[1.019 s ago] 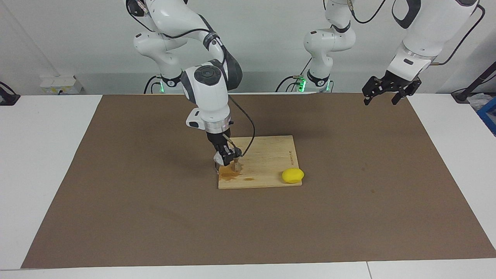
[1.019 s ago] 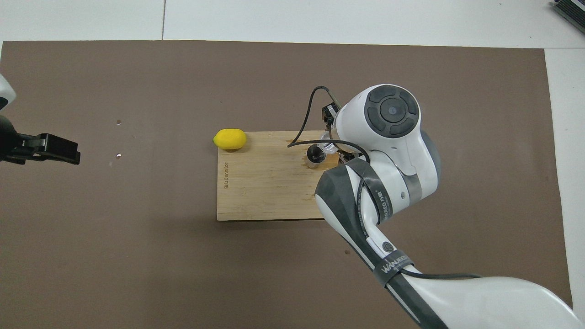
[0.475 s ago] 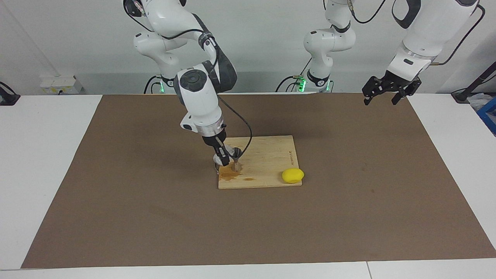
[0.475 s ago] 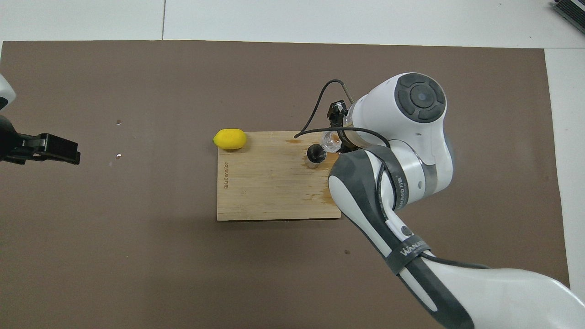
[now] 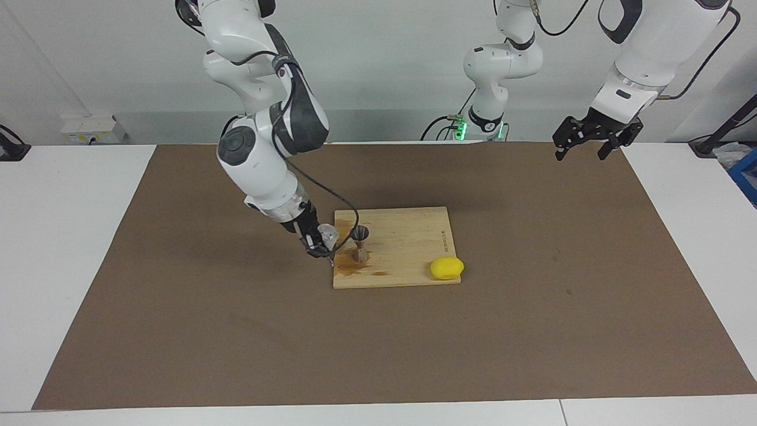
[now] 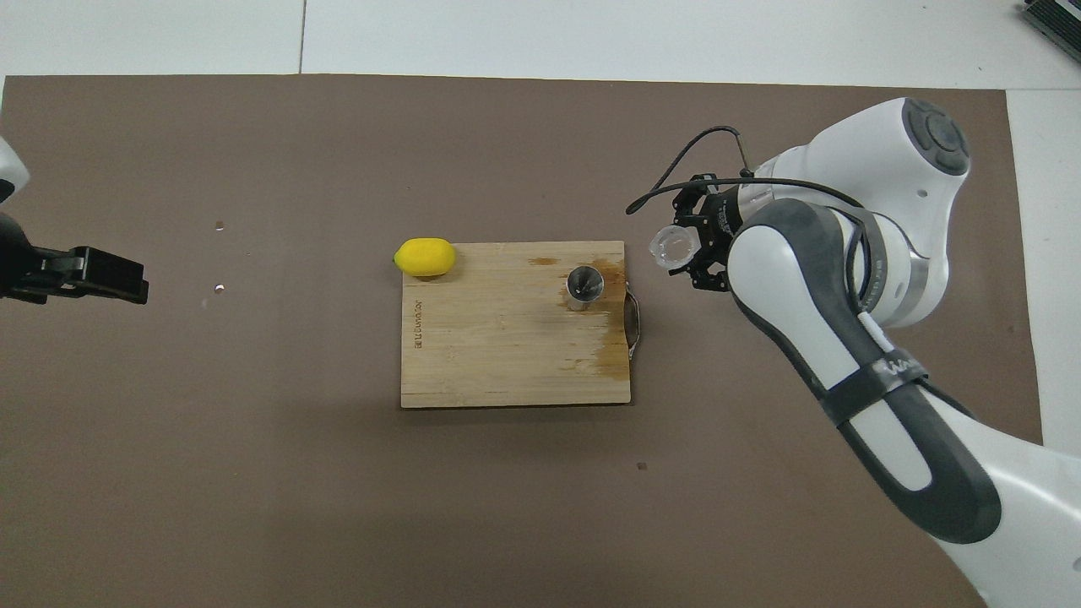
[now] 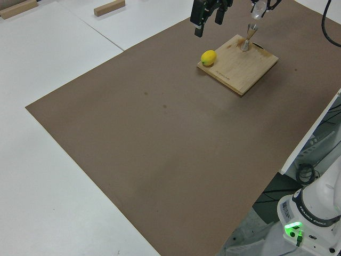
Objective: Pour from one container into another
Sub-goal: 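Carry the clear glass back to its starting spot with the right gripper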
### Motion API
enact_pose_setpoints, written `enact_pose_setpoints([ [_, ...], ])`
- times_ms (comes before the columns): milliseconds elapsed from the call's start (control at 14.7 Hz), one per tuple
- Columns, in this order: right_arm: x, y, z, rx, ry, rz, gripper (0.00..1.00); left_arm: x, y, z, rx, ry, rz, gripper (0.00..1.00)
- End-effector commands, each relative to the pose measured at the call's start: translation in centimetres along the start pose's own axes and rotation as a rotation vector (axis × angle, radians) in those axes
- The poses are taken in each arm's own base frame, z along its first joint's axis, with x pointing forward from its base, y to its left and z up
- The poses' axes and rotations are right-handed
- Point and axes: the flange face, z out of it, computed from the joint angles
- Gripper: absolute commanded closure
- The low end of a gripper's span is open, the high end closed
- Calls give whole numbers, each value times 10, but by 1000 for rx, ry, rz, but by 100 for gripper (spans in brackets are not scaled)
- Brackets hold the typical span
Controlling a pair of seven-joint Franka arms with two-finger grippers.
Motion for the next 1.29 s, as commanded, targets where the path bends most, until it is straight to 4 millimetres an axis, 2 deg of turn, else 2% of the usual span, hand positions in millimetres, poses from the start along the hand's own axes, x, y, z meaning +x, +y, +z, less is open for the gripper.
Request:
enact_pose_setpoints([
  [0, 39, 19, 5, -4, -81, 28, 100, -9, -1, -1, 12, 3, -8, 0],
  [136, 87, 36, 8, 1, -129, 19, 100, -9, -1, -1, 12, 3, -8, 0],
  [272, 118, 49, 14, 5, -162, 36, 100, -9, -1, -1, 12, 3, -8, 0],
  [747, 205, 92, 19, 29, -228, 174, 100, -9, -1, -1, 12, 3, -8, 0],
  [951, 227, 107, 22, 26, -235, 195, 100, -9, -1, -1, 12, 3, -8, 0],
  [1222, 238, 119, 30, 28, -251, 228, 100, -9, -1, -1, 12, 3, -8, 0],
])
